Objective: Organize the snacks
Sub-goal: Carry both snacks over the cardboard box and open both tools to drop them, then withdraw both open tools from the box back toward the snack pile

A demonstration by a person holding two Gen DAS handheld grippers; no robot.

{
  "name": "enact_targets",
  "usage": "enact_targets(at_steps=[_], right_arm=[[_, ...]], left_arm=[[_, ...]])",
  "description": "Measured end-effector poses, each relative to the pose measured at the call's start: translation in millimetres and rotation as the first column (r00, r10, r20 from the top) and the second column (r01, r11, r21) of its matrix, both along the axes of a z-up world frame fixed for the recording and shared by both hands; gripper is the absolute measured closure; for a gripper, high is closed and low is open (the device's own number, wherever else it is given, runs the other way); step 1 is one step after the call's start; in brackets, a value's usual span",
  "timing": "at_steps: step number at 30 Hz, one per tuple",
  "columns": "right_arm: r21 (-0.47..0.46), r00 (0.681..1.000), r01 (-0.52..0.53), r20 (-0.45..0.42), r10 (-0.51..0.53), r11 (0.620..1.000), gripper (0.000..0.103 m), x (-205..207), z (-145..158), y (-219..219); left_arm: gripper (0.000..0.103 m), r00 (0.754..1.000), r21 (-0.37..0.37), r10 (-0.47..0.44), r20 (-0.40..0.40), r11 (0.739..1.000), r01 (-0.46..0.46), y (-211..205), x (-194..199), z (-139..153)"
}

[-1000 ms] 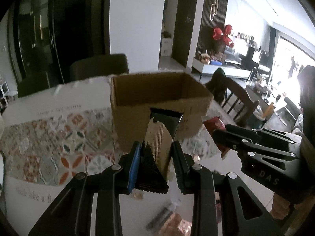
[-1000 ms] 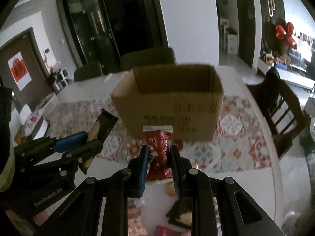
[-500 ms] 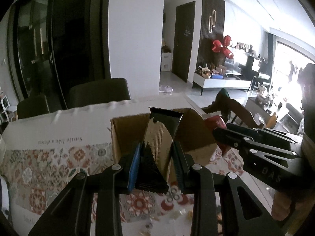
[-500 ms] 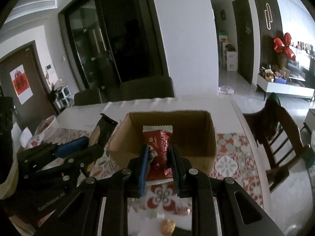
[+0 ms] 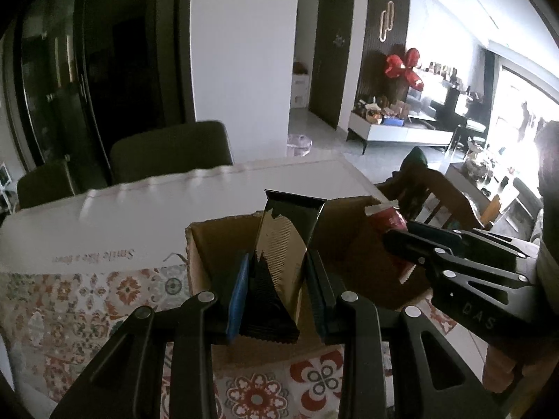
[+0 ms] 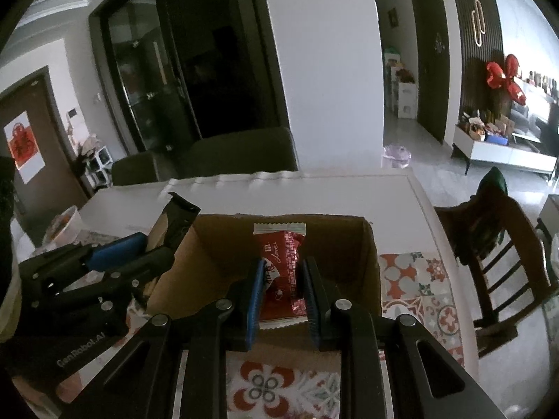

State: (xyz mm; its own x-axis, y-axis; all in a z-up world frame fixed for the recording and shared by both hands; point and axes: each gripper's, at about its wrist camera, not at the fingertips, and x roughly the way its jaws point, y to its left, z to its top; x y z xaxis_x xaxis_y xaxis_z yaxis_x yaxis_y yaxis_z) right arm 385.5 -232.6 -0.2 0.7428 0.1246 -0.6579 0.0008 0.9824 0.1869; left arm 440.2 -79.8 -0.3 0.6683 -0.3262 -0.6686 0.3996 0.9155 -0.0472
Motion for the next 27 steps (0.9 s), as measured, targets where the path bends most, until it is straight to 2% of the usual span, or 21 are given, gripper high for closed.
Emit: enact_targets(at_steps=[4,6,7,8,9,10,13,17,27], right_arm=[[-0.001,1.0,0.006,-0.028,-0.006,1.0,0.079,14.6,-12.9,-4.5],[-0.008,0.999,0.013,-0.042,-0.014,1.0,0.078,20.4,-17.9,-5.8],[-0.012,0.999,0.014,-0.048,-0.014,1.0,0.075,22.0,-19.3,-6.3],[-0.015,0.999,0.016,-0.051,-0.017,1.0,0.07,22.8,-20.4,-6.9],[-0.027,0.998,0.032,-0.048,-0.033,0.999,0.054,22.7,-20.7,-7.8],[-0.039,0.998,0.052,-0.04,-0.053,0.998,0.045,21.5,-19.8,-8.8],[-0.076,0.996,0.086,-0.018,-0.088,0.993,0.045,15.6,-15.3,-9.6],[-0.086,0.995,0.094,-0.009,-0.095,0.992,0.045,4.4,-7.9,-6.1],[-0.081,0.996,0.087,0.016,-0.086,0.993,0.045,-39.1,9.5,8.9]], left_arm=[[0.069,0.999,0.003,0.001,-0.038,1.0,-0.001,-4.1,15.2,-13.4],[0.057,0.999,0.011,0.004,-0.046,1.0,-0.004,-5.1,18.2,-16.8],[0.044,0.999,0.016,0.012,-0.041,1.0,-0.011,-5.3,18.6,-16.8],[0.036,0.999,0.017,0.022,-0.033,1.0,-0.021,-4.7,20.3,-15.8],[0.036,0.999,0.017,0.034,-0.025,0.999,-0.033,-2.0,19.7,-14.8],[0.036,0.999,0.02,0.041,-0.024,0.999,-0.04,-0.6,18.8,-13.8],[0.033,0.999,0.028,0.043,-0.026,0.999,-0.042,5.7,15.8,-11.6],[0.022,0.999,0.025,0.048,-0.008,0.999,-0.048,12.5,2.3,-3.7],[0.021,0.997,0.062,0.048,0.067,0.997,-0.052,33.9,-50.9,19.2]])
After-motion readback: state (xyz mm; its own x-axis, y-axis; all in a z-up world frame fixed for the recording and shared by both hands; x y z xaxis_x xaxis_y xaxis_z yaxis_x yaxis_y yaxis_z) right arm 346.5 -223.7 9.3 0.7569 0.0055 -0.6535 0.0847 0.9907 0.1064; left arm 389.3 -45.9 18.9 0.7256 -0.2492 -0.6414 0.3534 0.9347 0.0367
